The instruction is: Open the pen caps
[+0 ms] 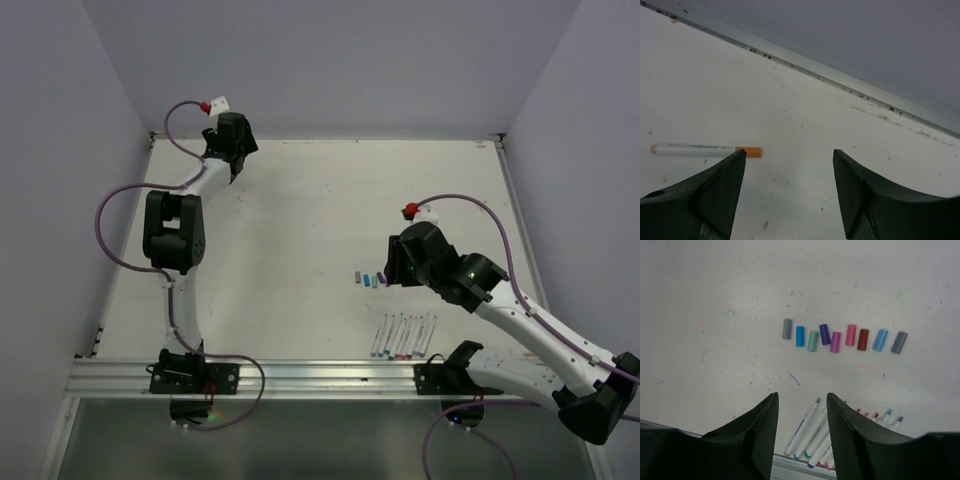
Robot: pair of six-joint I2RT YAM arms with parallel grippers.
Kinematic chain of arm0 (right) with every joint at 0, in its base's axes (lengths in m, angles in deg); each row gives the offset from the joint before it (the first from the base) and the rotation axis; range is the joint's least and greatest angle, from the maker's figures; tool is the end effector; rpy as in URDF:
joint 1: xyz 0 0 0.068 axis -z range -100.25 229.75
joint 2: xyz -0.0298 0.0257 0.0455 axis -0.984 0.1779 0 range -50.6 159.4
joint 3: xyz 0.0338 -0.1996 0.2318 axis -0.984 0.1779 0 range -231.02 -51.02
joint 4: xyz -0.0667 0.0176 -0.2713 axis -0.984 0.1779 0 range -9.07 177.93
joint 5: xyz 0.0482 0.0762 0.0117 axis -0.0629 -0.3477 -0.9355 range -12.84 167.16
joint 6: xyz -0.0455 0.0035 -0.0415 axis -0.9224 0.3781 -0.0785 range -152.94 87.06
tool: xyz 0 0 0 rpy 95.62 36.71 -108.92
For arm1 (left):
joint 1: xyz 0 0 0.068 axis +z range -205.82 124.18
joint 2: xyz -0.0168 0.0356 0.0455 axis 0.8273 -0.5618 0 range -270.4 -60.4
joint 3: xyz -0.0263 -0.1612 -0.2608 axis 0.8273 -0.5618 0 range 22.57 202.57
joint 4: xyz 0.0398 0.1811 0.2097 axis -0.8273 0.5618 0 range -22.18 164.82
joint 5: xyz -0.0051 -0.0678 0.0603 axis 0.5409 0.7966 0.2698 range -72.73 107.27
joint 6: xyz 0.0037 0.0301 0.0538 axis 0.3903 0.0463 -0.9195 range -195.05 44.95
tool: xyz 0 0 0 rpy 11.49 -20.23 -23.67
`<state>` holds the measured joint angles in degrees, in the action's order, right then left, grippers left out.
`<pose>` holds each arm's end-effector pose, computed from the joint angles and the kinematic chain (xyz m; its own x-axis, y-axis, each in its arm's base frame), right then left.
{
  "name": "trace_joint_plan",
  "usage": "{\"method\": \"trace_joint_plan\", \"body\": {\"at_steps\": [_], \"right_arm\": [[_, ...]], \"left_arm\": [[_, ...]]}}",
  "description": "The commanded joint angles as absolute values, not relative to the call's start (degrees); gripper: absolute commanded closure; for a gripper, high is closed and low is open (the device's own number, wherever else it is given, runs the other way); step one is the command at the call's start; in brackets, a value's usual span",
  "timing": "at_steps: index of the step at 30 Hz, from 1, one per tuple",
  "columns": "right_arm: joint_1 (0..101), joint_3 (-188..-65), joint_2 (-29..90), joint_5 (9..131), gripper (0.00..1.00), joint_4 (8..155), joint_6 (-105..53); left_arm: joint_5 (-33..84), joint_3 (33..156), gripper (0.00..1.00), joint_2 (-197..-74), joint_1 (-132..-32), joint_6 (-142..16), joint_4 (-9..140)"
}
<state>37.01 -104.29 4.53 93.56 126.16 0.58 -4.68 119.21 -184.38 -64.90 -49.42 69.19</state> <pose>0.1527 0.1232 0.3240 -0.7301 0.0467 -0.6818 -0.1280 0.9707 0.2036 0.5489 -0.0700 0.2377 -0.3510 -0.3501 -0.8684 -0.3650 0.9053 -0.2174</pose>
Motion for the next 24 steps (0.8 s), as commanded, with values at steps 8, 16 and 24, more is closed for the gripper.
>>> {"method": "trace_joint_plan", "body": {"at_steps": [8, 16, 24], "right_arm": [[37.3, -104.5, 3.5, 92.5, 0.53, 123.8, -2.1], [37.4, -104.5, 2.7, 92.0, 0.53, 124.0, -1.6], [37.4, -105.5, 2.0, 92.2, 0.53, 124.5, -1.5]], "left_arm": [[4.8, 129.0, 0.29, -195.1, -56.0, -40.3, 66.8], [8.0, 128.8, 0.30, -197.4, -52.0, -35.6, 66.1], [11.7, 131.3, 0.30, -198.7, -52.0, -33.7, 77.8]]}}
